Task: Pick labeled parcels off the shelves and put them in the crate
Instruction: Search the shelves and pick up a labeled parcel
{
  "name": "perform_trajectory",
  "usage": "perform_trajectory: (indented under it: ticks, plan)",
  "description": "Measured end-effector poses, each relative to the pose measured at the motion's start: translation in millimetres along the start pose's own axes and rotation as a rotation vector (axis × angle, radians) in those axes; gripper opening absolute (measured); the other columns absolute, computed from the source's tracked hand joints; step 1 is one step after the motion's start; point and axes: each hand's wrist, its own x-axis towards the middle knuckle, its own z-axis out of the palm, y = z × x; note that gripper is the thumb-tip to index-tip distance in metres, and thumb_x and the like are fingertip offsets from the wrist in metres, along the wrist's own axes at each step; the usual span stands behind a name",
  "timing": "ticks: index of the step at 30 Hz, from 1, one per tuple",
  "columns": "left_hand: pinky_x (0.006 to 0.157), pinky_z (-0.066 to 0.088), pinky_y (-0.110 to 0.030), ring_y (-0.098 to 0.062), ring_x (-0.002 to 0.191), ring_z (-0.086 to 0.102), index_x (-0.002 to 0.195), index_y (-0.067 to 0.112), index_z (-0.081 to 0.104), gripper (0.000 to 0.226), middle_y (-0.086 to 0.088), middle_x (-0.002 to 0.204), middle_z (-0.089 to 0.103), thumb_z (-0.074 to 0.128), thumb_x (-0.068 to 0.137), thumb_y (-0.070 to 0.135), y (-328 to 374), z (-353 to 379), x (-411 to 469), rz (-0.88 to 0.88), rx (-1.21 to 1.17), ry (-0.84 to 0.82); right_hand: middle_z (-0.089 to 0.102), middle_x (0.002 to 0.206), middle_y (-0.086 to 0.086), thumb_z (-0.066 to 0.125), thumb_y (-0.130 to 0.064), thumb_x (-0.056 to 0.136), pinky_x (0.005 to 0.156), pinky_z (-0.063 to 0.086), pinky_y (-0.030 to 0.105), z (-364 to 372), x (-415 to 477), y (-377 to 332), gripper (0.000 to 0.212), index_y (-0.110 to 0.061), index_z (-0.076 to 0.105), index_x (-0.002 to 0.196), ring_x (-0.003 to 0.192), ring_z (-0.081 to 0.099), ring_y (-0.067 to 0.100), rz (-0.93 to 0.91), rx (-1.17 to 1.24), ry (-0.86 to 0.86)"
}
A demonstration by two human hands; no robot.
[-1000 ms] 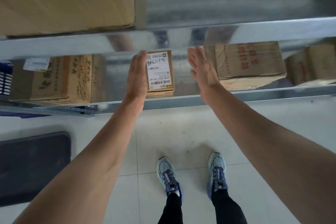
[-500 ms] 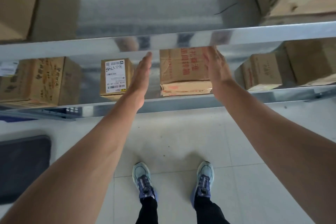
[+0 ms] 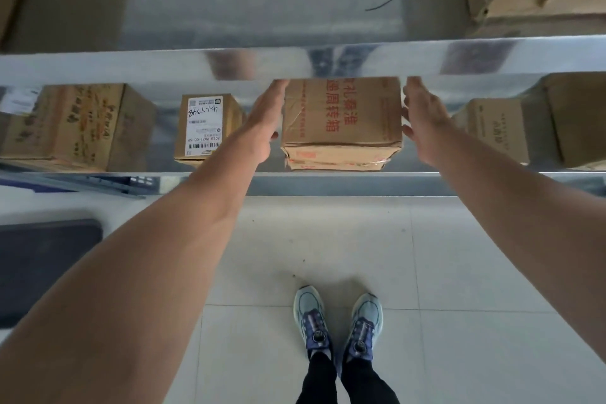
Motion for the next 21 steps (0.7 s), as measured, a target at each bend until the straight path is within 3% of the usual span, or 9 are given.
perform_trajectory:
  ticks: [3,7,9,11,14,17,21]
  plan:
    - [0.11,0.04,-0.052,-0.019,0.112,0.063,0.088,0.027,0.061,0.039,-0.001,0.106,0.071,0.043,0.098,0.061,2,-1,4,-0.037,-0.021,-0.021,0.067,0.105,0.0,0.026,-0.055,0.106,0.104,0.048,0.044,3,6,-5,0.051,-0.02,0.061,0.117,0.114,0.061,0.022,0.045,0.061,-0.032]
    - [0.107,0.044,-0.05,-0.021,0.106,0.067,0.114,0.018,0.072,0.059,0.0,0.099,0.077,0.042,0.095,0.065,0,-1,8,-0.081,-0.032,-0.047,0.073,0.116,0.006,0.026,-0.06,0.105,0.097,0.053,0.042,5,8,-7,0.057,-0.019,0.065,0.116,0.11,0.067,0.024,0.059,0.077,-0.047]
    - [0.107,0.044,-0.05,-0.021,0.108,0.066,0.11,0.02,0.074,0.056,0.002,0.1,0.076,0.041,0.096,0.064,0,-1,6,-0.075,-0.059,-0.06,0.073,0.117,0.006,0.027,-0.06,0.105,0.096,0.053,0.039,2,10,-6,0.058,-0.019,0.066,0.116,0.108,0.068,0.024,0.05,0.104,-0.021]
    - [0.108,0.044,-0.051,-0.02,0.111,0.064,0.098,0.024,0.07,0.043,0.003,0.104,0.074,0.042,0.097,0.058,0,-2,4,-0.053,-0.113,-0.06,0.073,0.113,0.004,0.026,-0.053,0.107,0.088,0.051,0.036,-1,8,-6,0.051,-0.019,0.065,0.11,0.1,0.067,0.022,0.033,0.146,-0.01]
    - [0.11,0.04,-0.053,-0.023,0.114,0.065,0.102,0.021,0.067,0.04,0.0,0.11,0.074,0.045,0.097,0.055,0,-5,-1,-0.015,-0.197,-0.039,0.075,0.105,0.003,0.033,-0.034,0.105,0.08,0.047,0.036,-9,5,-9,0.035,-0.018,0.064,0.108,0.092,0.066,0.024,-0.017,0.245,0.028]
    - [0.111,0.035,-0.057,-0.026,0.116,0.063,0.112,0.019,0.066,0.046,-0.001,0.117,0.072,0.039,0.098,0.053,0,-7,0,0.022,-0.292,0.003,0.078,0.104,0.002,0.04,-0.028,0.1,0.087,0.055,0.04,-13,-1,-12,0.028,-0.017,0.065,0.11,0.095,0.074,0.027,-0.057,0.321,0.043]
    - [0.105,0.034,-0.053,-0.027,0.122,0.059,0.099,0.025,0.064,0.051,-0.005,0.127,0.068,0.024,0.1,0.056,-6,-9,2,0.076,-0.397,-0.06,0.078,0.111,0.0,0.038,-0.034,0.101,0.104,0.05,0.047,-14,-7,-11,0.037,-0.018,0.066,0.12,0.11,0.071,0.023,-0.073,0.287,0.035]
